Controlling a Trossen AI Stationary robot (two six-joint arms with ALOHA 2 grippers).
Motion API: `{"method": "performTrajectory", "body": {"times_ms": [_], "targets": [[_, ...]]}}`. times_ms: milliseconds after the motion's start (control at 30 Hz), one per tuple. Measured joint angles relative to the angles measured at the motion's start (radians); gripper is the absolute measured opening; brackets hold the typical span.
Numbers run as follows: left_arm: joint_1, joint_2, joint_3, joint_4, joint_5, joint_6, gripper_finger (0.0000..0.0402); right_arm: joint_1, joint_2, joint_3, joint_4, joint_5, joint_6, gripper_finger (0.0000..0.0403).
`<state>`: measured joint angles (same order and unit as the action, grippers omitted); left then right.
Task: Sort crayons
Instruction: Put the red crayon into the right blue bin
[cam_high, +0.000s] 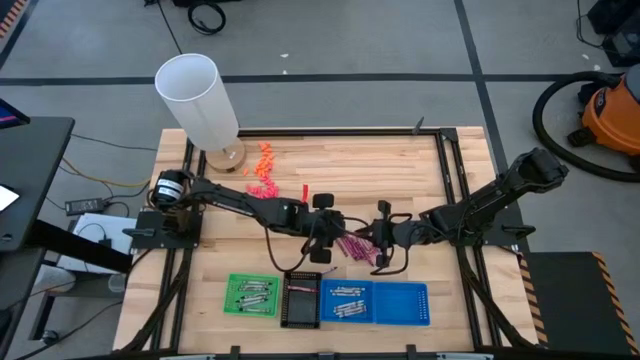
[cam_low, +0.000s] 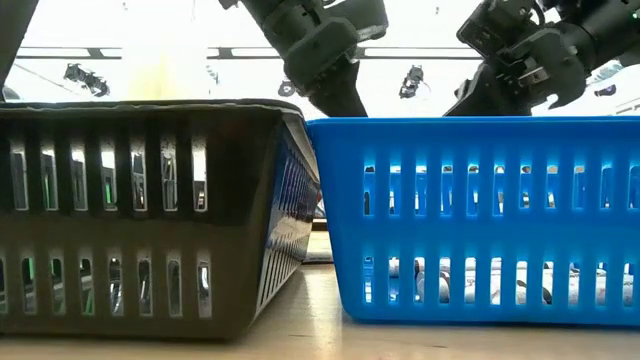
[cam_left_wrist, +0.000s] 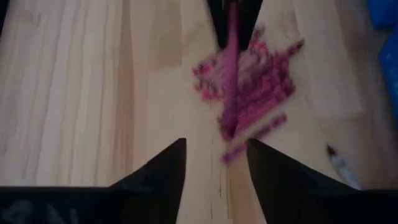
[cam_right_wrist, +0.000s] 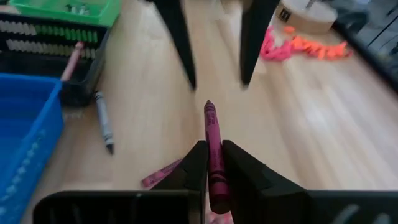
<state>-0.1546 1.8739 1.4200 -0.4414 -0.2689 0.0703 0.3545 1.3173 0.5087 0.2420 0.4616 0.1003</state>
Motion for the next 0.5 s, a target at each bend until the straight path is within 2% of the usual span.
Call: {"method": "performTrajectory", "body": {"times_ms": [233, 333, 500], "targets": [[-0.057, -0.015, -0.001, -0.053, -0.017, -0.043, 0.0186, 0.049, -0.061, 0.077, -0.287, -0.092, 0.185, 0.0047], [-0.088, -0.015, -0.009, -0.054, -0.050, -0.044, 0.0177, 0.098, -0.076, 0.091, -0.323, -0.136, 0.241, 0.0047], [-0.126, -0.014, -0.022, -0.052, -0.052, -0.048, 0.0162, 0.192, -0.111, 0.091, -0.339, -0.269, 0.295, 0.0047]]}}
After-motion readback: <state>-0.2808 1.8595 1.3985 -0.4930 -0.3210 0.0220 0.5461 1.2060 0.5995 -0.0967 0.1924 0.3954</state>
